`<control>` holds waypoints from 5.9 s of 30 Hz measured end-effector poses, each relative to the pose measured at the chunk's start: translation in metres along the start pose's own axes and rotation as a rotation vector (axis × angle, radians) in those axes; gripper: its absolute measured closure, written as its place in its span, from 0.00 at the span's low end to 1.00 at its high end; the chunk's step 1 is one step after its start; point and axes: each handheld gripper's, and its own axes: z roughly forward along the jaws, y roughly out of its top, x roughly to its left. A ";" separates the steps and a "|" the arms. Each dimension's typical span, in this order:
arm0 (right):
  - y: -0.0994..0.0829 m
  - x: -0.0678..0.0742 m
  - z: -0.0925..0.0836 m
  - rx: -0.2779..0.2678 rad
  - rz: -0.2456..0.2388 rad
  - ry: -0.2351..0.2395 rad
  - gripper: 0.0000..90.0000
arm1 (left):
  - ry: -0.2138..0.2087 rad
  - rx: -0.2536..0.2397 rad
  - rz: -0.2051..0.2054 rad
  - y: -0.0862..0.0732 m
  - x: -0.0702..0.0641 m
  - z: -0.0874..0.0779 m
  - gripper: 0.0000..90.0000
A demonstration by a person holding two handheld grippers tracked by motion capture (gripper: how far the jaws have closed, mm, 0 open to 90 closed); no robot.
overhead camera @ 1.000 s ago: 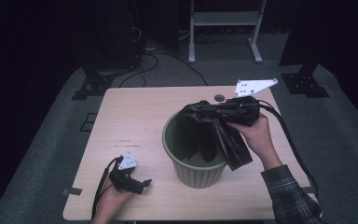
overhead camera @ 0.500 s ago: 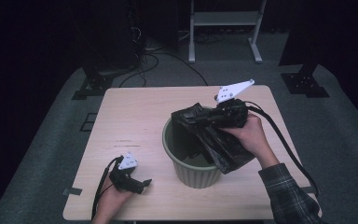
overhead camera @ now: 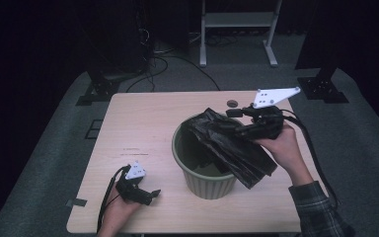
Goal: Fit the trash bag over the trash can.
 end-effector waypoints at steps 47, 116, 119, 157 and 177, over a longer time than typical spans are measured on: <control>-0.136 0.071 -0.114 -0.100 0.147 -0.084 0.52 | 0.008 0.002 -0.008 0.000 -0.001 0.000 0.00; -0.054 0.020 -0.045 -0.125 0.184 0.034 1.00 | -0.383 -0.407 0.341 0.213 -0.093 -0.074 0.24; -0.050 0.020 -0.035 -0.120 0.184 0.049 1.00 | -0.393 -0.408 0.340 0.213 -0.092 -0.069 0.28; -0.048 0.017 -0.043 -0.153 0.190 0.015 0.71 | -0.331 -0.348 0.297 0.214 -0.075 -0.045 1.00; -0.031 0.024 -0.012 -0.081 0.122 0.018 0.66 | -0.352 -0.375 0.287 0.216 -0.070 -0.049 1.00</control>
